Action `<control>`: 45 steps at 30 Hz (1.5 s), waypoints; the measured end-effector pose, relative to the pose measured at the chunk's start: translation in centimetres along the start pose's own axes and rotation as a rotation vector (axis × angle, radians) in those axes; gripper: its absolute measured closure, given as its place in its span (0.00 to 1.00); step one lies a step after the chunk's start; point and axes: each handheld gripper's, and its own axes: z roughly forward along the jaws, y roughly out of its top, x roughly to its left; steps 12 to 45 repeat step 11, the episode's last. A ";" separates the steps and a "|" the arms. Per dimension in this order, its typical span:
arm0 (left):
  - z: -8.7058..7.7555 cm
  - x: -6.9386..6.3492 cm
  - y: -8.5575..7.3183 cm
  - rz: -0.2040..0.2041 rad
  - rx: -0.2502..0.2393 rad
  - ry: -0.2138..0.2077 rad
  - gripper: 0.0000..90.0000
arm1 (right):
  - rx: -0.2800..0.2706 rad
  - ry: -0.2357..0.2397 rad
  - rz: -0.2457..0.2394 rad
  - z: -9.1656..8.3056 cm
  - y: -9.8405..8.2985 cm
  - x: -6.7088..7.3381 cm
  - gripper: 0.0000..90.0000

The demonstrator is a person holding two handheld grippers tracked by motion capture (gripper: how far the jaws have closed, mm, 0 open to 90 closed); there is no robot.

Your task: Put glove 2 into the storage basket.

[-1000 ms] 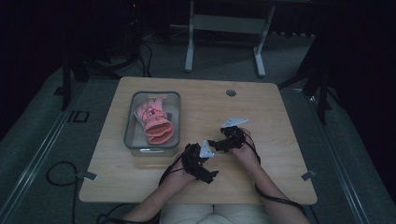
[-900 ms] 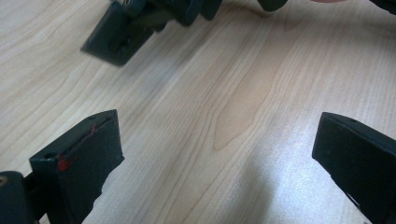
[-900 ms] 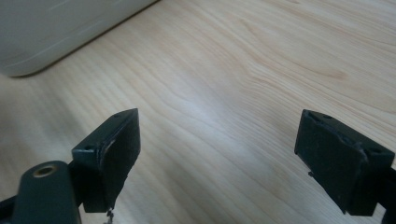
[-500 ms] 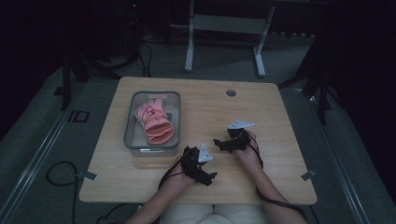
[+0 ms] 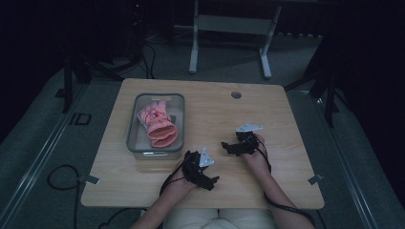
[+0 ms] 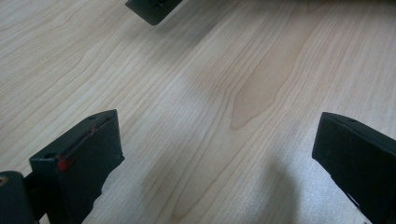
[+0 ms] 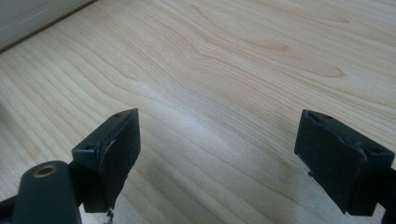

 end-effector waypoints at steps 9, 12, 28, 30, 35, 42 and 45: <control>0.0 0.2 -0.2 -0.010 0.006 -0.002 0.01 | -0.004 -0.001 0.011 0.0 0.0 -0.1 0.16; 0.0 0.2 -0.2 -0.007 0.004 0.001 0.01 | -0.006 -0.002 0.012 0.0 0.0 -0.1 0.16; 0.0 0.2 -0.2 -0.007 0.004 0.001 0.01 | -0.006 -0.002 0.012 0.0 0.0 -0.1 0.16; 0.0 0.2 -0.2 -0.007 0.004 0.001 0.01 | -0.006 -0.002 0.012 0.0 0.0 -0.1 0.16; 0.0 0.2 -0.2 -0.007 0.004 0.001 0.01 | -0.006 -0.002 0.012 0.0 0.0 -0.1 0.16; 0.0 0.2 -0.2 -0.007 0.004 0.001 0.01 | -0.006 -0.002 0.012 0.0 0.0 -0.1 0.16; 0.0 0.2 -0.2 -0.007 0.004 0.001 0.01 | -0.006 -0.002 0.012 0.0 0.0 -0.1 0.16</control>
